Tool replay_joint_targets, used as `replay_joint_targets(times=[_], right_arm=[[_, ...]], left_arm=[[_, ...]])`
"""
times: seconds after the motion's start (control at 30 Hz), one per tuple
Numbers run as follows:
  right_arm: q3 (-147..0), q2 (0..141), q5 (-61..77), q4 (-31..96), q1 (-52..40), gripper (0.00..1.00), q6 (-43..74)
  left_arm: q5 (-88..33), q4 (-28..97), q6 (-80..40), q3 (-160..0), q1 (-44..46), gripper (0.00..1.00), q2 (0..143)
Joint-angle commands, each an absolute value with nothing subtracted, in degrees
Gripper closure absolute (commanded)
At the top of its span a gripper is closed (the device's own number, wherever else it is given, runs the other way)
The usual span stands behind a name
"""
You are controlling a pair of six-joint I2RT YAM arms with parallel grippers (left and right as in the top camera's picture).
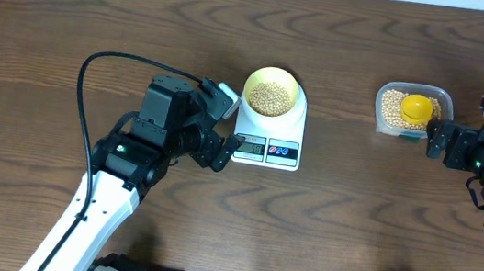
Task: Scoop item into bowl and weigh 50g on scale
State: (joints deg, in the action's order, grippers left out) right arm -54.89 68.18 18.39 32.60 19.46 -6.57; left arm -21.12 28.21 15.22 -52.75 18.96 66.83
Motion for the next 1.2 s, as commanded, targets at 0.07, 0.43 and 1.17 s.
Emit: replay_joint_targets(times=[0.07,0.43,1.17], right_arm=[[-55.1,68.2,18.3,32.8,19.2,0.01,-7.4],[-55.1,68.2,18.3,32.8,19.2,0.01,-7.4],[-55.1,68.2,18.3,32.8,19.2,0.01,-7.4]], left_arm=[[-21.8,28.2,15.2,-52.6,18.7,0.08,66.2],[-21.8,28.3,15.1,-52.6,18.7,0.08,66.0],[-20.8,22.0,10.3,-35.2,13.3,0.09,46.8]])
